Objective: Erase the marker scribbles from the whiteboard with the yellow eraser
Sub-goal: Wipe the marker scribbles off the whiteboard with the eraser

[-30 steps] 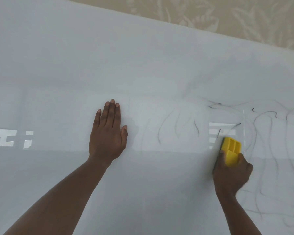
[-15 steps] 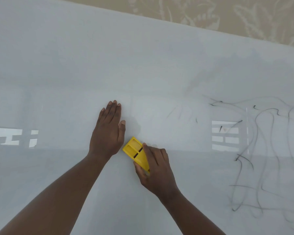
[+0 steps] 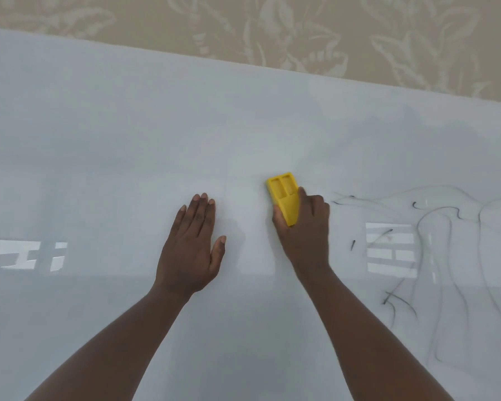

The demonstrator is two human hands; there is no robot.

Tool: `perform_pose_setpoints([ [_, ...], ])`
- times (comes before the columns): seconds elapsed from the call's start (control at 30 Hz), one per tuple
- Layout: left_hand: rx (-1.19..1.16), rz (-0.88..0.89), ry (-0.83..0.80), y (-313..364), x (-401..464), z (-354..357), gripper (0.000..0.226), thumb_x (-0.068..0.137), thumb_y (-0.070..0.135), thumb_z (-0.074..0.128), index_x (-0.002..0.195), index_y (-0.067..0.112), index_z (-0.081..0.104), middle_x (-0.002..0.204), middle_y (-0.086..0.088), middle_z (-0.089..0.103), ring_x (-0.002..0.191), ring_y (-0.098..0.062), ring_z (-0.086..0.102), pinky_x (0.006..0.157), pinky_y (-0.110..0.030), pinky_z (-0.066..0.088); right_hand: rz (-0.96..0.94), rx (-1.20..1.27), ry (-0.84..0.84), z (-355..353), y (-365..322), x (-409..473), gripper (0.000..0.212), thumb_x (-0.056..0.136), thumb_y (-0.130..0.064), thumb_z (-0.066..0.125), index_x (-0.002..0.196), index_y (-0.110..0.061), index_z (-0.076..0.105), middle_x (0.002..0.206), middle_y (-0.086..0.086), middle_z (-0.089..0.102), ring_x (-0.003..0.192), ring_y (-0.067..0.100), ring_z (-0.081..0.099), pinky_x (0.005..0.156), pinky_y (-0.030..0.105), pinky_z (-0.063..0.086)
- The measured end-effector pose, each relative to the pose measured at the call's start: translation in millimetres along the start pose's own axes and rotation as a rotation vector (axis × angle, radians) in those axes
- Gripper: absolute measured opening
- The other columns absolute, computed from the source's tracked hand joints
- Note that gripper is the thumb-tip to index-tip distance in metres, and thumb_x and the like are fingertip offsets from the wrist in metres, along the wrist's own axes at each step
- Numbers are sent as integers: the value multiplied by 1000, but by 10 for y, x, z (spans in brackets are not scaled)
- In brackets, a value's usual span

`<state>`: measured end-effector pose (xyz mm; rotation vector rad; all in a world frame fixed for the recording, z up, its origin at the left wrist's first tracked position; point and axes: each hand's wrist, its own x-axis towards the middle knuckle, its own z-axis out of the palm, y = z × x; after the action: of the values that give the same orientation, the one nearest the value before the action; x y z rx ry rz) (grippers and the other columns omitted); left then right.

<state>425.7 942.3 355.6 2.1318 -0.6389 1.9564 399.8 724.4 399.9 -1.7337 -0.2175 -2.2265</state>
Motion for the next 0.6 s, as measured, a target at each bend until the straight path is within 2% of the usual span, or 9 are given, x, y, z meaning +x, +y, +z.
perform_pose_setpoints([
  [0.23,18,-98,2,661,400,250,69,97,37,28,155,0,23,165,-16,20,155,-25,14,126,-46,17,207,-103,17,-551,1389,460,56,87,-36,67,125,2,54,102,26,53,93,41,50,83,45,39],
  [0.47,108,-120,-14,963,417,419,69,96,35,29,155,-1,21,164,-18,19,155,-28,16,126,-49,18,412,-194,43,-1139,2685,608,56,86,-50,52,108,1,55,99,29,54,97,39,48,86,44,34],
  [0.6,136,-180,14,1097,402,495,69,96,32,28,155,-2,19,165,-19,17,155,-29,13,126,-49,16,591,-192,96,-1417,3187,616,60,82,-53,51,108,1,56,105,29,55,102,41,49,88,46,40],
])
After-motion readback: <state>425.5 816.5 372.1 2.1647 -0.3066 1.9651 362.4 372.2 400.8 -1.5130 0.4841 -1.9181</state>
